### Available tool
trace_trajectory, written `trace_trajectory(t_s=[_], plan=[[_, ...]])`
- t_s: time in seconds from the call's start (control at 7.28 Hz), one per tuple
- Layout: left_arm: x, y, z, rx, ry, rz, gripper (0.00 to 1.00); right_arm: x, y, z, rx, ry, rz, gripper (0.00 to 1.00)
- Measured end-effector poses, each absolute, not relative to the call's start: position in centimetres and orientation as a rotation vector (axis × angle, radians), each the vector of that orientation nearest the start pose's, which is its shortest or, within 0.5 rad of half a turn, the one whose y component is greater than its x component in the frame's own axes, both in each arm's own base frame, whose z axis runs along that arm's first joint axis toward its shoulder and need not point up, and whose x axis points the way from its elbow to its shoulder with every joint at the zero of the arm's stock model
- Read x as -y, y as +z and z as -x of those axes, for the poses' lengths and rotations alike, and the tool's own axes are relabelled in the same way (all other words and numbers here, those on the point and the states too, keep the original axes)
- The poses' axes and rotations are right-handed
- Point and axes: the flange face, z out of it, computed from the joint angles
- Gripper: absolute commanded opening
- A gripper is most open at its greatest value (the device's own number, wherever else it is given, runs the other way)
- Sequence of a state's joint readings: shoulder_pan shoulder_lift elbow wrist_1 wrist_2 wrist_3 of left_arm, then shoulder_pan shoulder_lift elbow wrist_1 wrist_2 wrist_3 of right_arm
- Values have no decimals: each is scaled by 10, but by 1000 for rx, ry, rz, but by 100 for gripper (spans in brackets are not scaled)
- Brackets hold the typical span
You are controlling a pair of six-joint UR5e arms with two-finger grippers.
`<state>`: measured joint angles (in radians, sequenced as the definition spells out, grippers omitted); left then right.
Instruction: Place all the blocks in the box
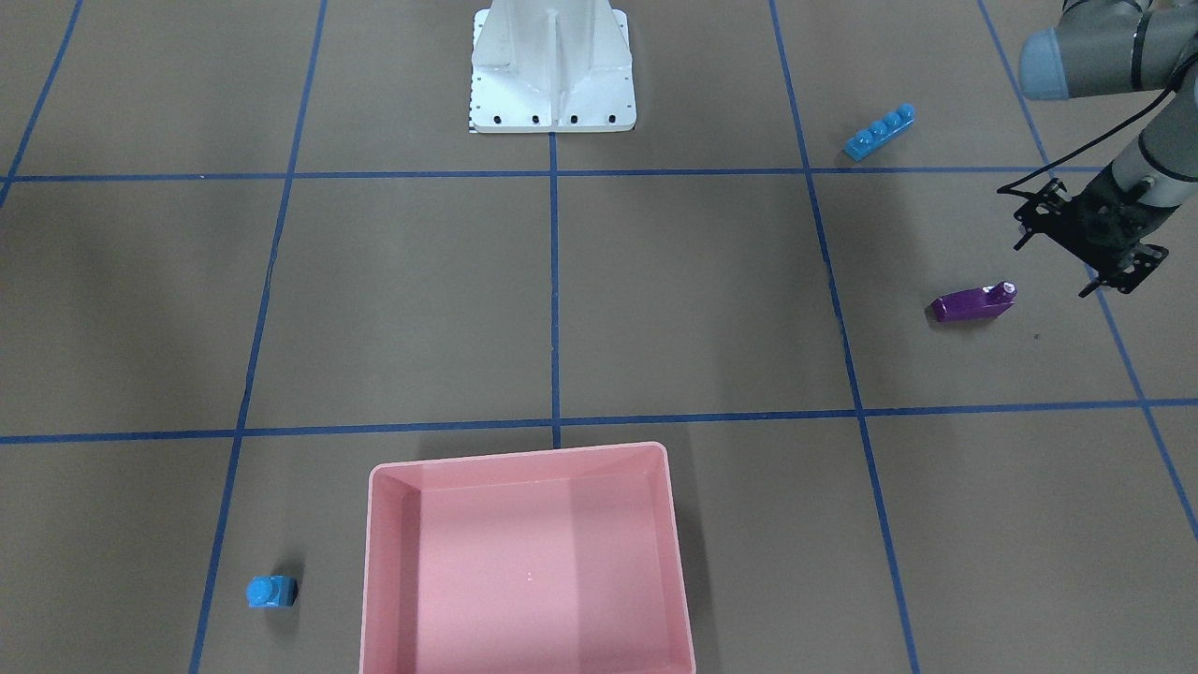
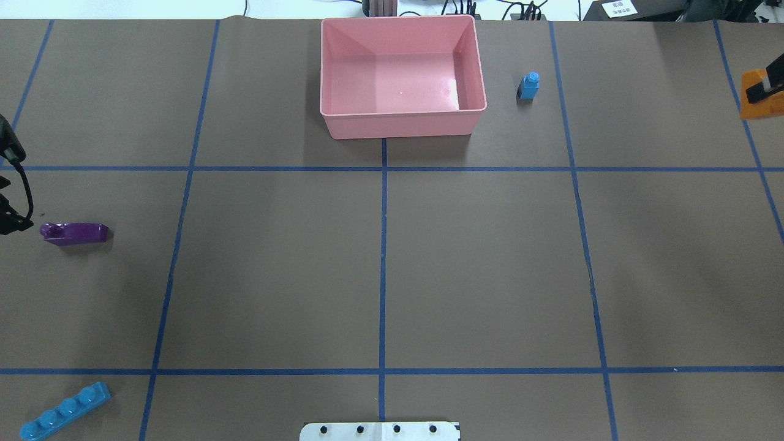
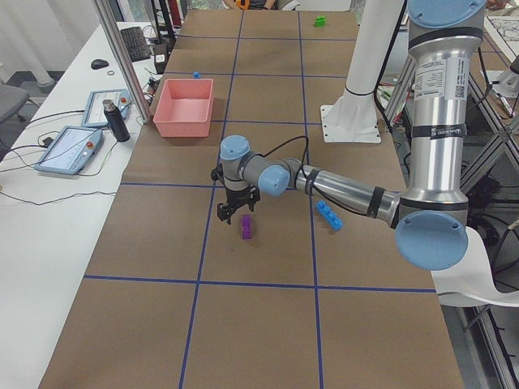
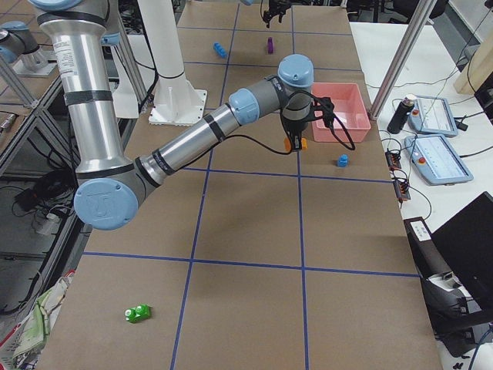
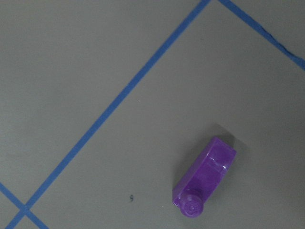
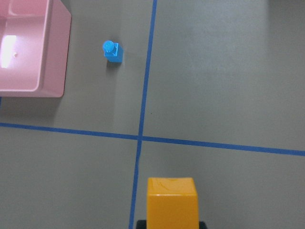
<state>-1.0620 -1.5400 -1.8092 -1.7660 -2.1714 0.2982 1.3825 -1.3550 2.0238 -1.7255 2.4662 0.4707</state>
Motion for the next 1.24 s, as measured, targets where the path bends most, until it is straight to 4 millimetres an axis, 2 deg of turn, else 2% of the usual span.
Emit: trace_trajectory(t_s=[0.27,0.55,0.96,1.24], plan=[[467,574,-204,-670,944,-324,100,533,286,68,1026,77,-159,0],[475,582,-216,-677,956,-321,100,538,244,92,1063,120,-140,0],[486,590,-230,-681,964,-304,99,549,202,124,1088,149,-116,0],[484,595,-241,-685,976,-286,99,554,187,145,1086,150,-110,0]])
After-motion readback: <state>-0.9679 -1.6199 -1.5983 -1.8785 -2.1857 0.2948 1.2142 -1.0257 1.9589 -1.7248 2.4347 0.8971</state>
